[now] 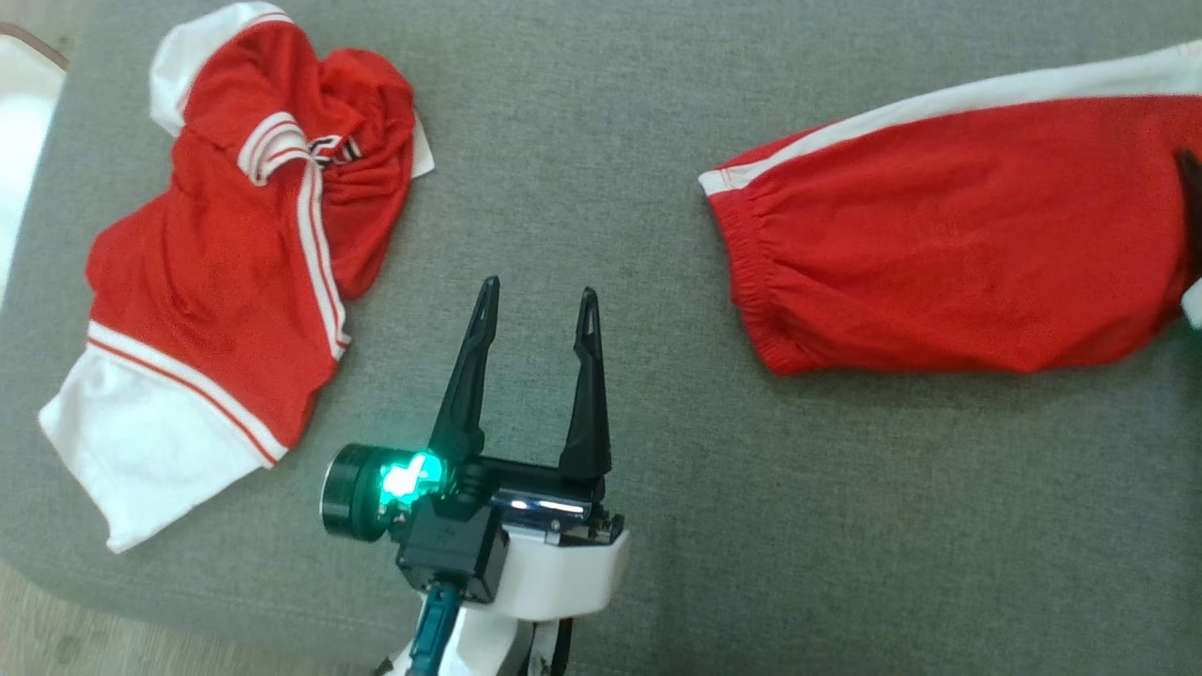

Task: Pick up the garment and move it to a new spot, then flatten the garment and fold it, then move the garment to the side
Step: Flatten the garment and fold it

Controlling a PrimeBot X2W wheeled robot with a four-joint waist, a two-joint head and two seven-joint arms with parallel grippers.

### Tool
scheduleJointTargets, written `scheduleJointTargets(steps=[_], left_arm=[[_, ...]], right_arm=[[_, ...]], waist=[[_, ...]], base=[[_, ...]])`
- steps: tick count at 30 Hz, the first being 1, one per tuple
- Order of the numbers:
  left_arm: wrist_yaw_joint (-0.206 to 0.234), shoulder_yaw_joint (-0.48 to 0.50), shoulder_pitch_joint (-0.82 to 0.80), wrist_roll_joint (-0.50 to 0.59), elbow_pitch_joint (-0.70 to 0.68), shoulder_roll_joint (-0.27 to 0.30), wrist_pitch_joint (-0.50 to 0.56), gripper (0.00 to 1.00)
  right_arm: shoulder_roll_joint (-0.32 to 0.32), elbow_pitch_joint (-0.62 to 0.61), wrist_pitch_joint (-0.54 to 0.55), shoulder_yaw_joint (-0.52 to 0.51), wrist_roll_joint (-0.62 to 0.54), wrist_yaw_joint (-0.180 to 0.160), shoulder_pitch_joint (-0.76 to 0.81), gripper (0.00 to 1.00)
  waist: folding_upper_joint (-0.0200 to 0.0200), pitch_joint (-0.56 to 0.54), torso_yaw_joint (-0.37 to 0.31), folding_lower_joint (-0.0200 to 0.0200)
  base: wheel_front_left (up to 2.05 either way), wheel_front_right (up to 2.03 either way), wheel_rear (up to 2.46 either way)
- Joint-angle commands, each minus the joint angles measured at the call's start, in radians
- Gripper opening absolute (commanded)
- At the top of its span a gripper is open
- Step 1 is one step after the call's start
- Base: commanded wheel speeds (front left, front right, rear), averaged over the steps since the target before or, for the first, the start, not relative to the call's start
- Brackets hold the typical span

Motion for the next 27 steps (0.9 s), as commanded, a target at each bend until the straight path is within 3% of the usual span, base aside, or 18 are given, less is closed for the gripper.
scheduleJointTargets(steps=[1,10,19,27], left_arm=[[0.010,0.027,0.002,0.007,-0.035,0.006,-0.004,1.00],[-0.020,0.076,0.041,0.042,-0.015,0.006,-0.004,1.00],[-0.057,0.100,0.069,0.061,-0.001,0.006,-0.004,1.00],[-0.072,0.114,0.091,0.059,0.017,0.006,-0.004,1.00]], right_arm=[[0.000,-0.007,0.020,0.027,0.016,0.007,0.076,0.00],[-0.012,0.009,-0.019,0.046,0.040,0.007,0.086,0.00],[-0.138,0.030,-0.055,0.079,0.015,0.007,0.100,0.00],[-0.160,-0.106,-0.073,0.066,0.031,0.007,0.053,0.00]], waist=[[-0.0001,-0.014,0.010,0.0001],[-0.0001,-0.091,-0.072,0.0001],[-0.0001,-0.145,-0.155,0.0001],[-0.0001,-0.188,-0.186,0.0001]], base=[[0.00,0.00,0.00],[0.00,0.00,0.00],[0.00,0.00,0.00],[0.00,0.00,0.00]])
